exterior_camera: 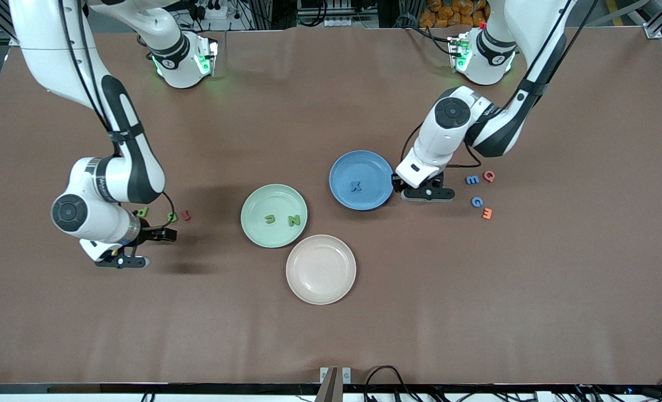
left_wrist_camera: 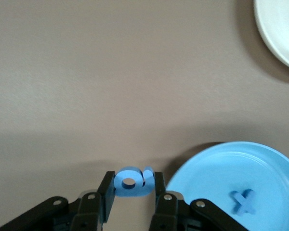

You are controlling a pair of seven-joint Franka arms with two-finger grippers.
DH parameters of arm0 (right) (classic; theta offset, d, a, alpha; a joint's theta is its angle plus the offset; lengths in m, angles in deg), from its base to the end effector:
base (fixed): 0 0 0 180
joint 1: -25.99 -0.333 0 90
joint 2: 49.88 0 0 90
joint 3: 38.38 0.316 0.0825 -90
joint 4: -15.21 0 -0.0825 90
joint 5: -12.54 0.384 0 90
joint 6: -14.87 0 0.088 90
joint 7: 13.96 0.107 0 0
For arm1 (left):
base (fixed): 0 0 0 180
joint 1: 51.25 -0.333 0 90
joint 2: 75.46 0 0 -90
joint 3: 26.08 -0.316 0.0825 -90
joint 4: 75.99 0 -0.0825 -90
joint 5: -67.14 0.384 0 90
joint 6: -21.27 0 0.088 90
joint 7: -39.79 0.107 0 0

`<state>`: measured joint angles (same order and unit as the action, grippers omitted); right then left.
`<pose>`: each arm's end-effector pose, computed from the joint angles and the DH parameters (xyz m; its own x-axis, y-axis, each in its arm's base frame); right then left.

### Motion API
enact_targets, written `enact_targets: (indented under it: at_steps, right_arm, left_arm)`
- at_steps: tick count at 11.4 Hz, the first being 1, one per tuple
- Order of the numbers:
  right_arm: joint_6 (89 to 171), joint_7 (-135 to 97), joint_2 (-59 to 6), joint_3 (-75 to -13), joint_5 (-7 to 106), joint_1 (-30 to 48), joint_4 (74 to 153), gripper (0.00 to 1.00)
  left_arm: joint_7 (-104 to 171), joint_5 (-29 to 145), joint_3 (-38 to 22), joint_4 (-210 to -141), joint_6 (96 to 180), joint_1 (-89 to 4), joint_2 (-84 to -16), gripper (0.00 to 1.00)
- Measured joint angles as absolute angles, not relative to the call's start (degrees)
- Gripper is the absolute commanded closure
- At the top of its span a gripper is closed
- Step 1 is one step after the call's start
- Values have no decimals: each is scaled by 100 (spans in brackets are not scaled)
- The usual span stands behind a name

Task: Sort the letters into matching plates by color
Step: 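Carry a to the blue plate with the left gripper while the right gripper withdraws, then drop a on blue plate with the left gripper while the right gripper reaches p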

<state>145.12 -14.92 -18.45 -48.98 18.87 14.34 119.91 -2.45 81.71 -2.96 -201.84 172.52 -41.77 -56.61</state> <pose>0.6379 0.0215 0.2297 0.9957 -0.0188 -0.0906 -0.0173 -0.9997 0.0172 0.4781 -0.3116 0.2585 0.9917 -0.0120 0.1279 -0.0224 -0.9965 0.0805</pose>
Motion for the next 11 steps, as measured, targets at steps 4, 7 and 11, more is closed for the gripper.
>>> enact_targets:
  at_steps: [4, 7, 11]
  right_arm:
    - [14629, -2368, -2160, -4903, 1886, 1898, 12421, 0]
    - [15479, -2478, -2582, -4903, 1886, 2016, 13310, 0]
    - [16155, -2505, -2919, -4900, 1885, 2037, 14144, 0]
  left_arm:
    - [-685, 8171, -147, -20175, 17237, -4017, -5660, 100]
    - [-1096, 8171, -141, -20101, 17236, -3761, -5619, 100]
    - [-1480, 8171, -140, -19927, 17229, -3514, -5405, 100]
